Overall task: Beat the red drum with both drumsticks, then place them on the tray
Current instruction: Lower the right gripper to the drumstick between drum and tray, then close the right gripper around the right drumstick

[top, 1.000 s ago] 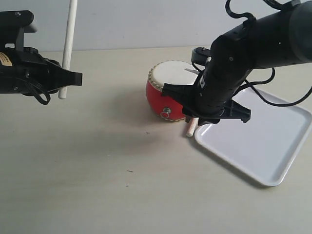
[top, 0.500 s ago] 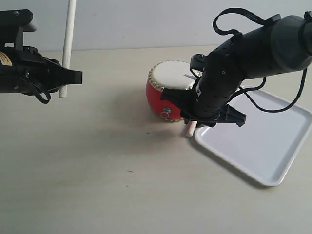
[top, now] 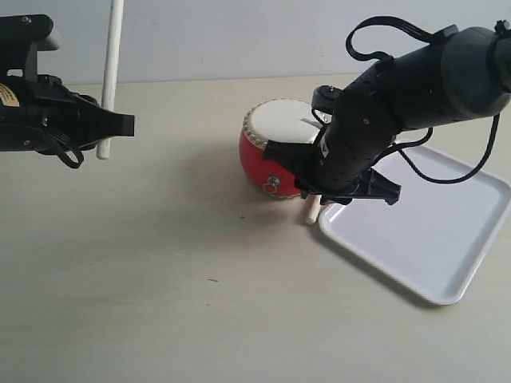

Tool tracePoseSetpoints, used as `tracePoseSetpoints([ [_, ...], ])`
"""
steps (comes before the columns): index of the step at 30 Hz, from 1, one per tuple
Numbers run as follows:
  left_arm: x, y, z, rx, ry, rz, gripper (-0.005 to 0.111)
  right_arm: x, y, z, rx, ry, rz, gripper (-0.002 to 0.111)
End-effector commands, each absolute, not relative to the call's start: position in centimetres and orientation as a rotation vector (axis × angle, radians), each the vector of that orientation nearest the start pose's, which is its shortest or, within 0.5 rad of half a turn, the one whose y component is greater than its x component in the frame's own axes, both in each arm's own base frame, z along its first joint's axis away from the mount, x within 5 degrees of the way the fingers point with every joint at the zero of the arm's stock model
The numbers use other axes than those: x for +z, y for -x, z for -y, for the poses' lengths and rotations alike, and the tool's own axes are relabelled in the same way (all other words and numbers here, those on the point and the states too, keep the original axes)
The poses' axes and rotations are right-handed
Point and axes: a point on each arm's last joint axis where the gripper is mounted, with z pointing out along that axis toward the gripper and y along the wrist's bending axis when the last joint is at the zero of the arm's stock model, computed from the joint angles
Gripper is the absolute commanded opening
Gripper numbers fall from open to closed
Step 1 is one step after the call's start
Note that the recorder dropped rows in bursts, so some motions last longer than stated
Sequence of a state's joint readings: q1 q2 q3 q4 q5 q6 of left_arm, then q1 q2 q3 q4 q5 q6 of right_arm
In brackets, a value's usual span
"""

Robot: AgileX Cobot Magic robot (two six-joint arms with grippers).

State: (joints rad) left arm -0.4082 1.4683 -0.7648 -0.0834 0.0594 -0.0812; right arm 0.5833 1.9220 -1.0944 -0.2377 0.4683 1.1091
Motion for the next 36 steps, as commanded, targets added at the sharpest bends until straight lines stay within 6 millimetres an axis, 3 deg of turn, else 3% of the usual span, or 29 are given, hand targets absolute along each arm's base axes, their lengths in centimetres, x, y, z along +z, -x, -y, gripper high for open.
tracePoseSetpoints([
  [1,22.7,-27.3,11.8,-0.325,-0.258,-2.229,0.0,13.4,-31.3,-19.7,0.243,-0.438,-2.746,0.029],
  [6,22.7,-27.3,11.8,-0.325,-0.258,-2.229,0.0,13.0,-31.9,-20.0,0.254,-0.44,-2.738,0.029],
  [10,22.7,-27.3,11.8,-0.325,-0.258,-2.229,0.0,13.0,-32.3,-20.2,0.224,-0.442,-2.752,0.039],
  [36,22.7,-27.3,11.8,-0.325,-0.258,-2.229,0.0,11.6,-32.0,-20.2,0.153,-0.399,-2.795,0.039],
])
